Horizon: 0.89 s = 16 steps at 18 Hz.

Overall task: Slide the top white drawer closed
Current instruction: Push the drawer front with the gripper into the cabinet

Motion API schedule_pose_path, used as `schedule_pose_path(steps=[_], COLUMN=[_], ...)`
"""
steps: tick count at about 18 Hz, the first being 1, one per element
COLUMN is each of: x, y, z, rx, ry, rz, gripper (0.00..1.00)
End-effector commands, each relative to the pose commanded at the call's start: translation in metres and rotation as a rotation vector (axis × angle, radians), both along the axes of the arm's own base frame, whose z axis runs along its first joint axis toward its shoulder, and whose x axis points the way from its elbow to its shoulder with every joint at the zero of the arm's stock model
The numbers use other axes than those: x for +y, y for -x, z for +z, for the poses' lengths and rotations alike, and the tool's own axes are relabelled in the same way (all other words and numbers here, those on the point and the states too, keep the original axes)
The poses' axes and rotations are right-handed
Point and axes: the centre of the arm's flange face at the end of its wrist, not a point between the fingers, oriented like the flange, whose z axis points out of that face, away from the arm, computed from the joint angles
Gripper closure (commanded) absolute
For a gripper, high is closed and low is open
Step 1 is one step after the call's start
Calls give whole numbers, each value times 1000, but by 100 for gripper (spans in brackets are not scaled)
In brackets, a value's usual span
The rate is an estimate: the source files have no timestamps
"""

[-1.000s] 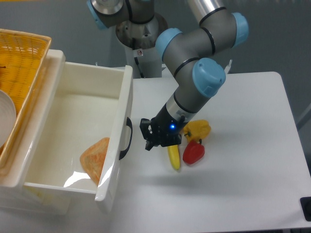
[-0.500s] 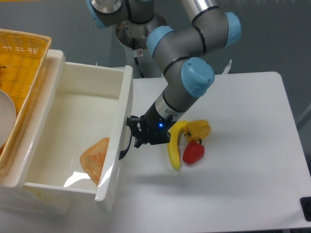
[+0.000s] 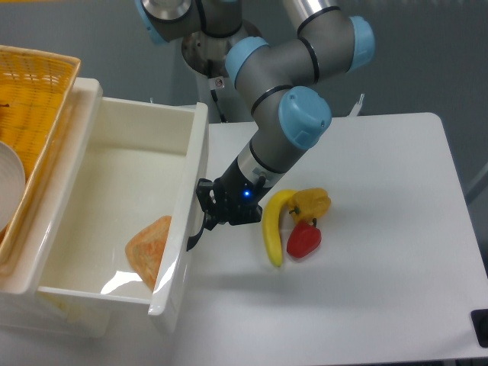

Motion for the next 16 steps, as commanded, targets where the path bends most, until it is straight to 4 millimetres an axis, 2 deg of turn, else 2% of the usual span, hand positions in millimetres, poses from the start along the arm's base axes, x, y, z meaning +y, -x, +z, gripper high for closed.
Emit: schedule_pose_path(steps=[12,16], x=[11,11], y=[-17,-22], z=[2,11], rx=[-14,-19], ry=[-3,-23], rz=[-13,-9], gripper=[100,100])
